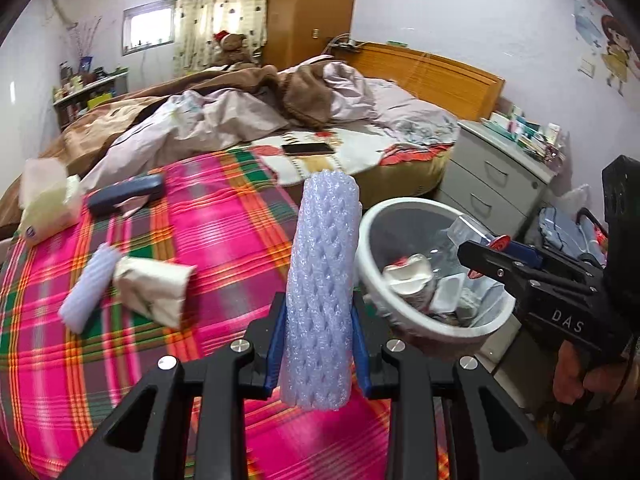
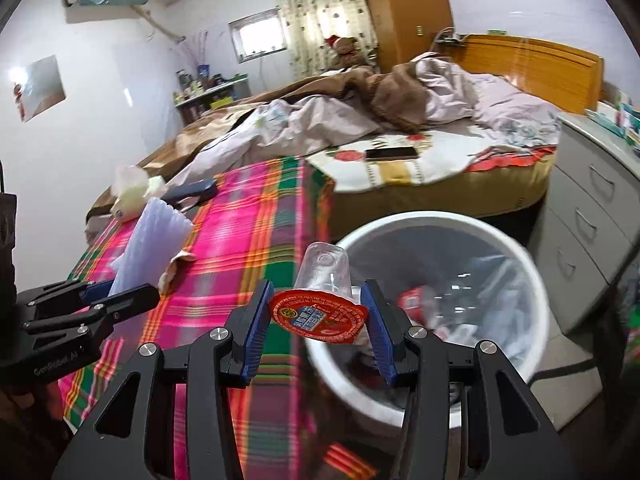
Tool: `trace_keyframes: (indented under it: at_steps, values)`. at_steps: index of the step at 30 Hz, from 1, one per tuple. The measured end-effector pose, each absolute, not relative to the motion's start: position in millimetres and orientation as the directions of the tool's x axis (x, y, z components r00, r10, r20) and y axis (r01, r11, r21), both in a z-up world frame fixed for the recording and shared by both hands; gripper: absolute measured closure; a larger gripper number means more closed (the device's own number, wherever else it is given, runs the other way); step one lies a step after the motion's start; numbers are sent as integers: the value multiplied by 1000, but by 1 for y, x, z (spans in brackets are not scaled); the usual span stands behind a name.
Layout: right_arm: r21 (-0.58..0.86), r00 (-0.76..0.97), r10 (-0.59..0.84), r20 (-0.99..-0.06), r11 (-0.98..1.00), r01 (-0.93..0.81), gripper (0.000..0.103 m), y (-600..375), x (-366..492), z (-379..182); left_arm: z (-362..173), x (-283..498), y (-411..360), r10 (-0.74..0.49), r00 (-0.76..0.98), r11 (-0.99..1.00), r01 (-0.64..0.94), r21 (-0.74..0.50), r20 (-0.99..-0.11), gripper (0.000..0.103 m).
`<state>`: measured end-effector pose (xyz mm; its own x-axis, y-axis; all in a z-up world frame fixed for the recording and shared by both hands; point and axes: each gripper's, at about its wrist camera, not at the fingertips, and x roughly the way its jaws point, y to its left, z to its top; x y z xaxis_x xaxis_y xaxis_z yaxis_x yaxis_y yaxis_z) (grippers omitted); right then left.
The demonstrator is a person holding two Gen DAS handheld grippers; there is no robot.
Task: Collect trash
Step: 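Carry foam net and clear cup over the white bin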
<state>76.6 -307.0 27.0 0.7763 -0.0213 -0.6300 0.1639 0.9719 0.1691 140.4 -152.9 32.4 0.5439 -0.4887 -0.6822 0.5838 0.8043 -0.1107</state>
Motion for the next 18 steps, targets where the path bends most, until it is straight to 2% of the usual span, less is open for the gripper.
trace_keyframes:
  at_steps: [8, 18]
  values:
    - [166, 776, -91, -625, 955, 246, 56, -345, 66, 28, 34, 131, -200, -525, 506, 756, 646, -102, -684, 72]
    - [157, 734, -148, -662, 931, 329, 56, -386, 68, 14, 20, 135, -252, -547, 438, 718, 684, -131, -713, 72]
